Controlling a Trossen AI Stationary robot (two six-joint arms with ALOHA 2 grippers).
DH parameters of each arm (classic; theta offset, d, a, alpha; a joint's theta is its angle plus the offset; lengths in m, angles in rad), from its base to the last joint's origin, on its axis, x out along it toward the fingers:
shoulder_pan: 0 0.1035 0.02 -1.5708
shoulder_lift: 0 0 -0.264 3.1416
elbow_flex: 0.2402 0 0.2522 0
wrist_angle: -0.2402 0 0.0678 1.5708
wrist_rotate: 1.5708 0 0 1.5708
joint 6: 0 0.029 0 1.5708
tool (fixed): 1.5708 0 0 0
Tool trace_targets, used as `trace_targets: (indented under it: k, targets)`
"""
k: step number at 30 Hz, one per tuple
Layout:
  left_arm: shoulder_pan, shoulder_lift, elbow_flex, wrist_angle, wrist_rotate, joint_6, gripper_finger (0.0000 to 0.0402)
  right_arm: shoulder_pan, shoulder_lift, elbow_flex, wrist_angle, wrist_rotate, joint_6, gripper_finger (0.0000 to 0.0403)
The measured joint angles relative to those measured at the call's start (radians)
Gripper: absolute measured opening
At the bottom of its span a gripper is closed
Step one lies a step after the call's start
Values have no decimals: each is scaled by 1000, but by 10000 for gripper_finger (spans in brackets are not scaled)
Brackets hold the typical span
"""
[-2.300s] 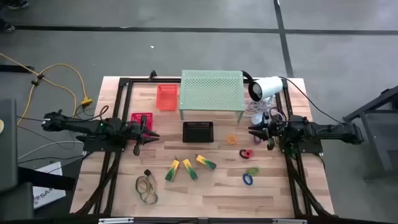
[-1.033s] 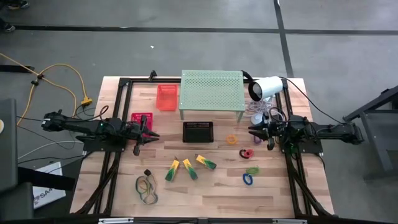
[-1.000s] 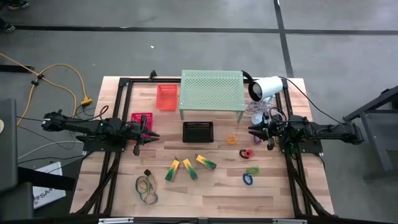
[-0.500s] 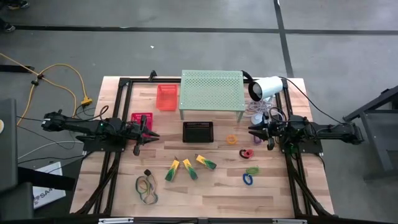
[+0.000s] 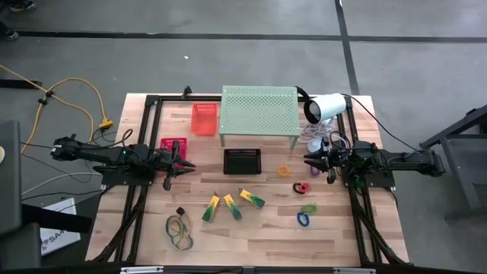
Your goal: Pick & Place Office Desk Supplies
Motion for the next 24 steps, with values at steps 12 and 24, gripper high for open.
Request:
trace_targets:
  k: [12,24]
  targets:
    - [0,0,10,-7,28,-17,57,0,0,0,0,0,0,90]
    - [0,88,193,-164,36,28,57,0,0,0,0,0,0,90]
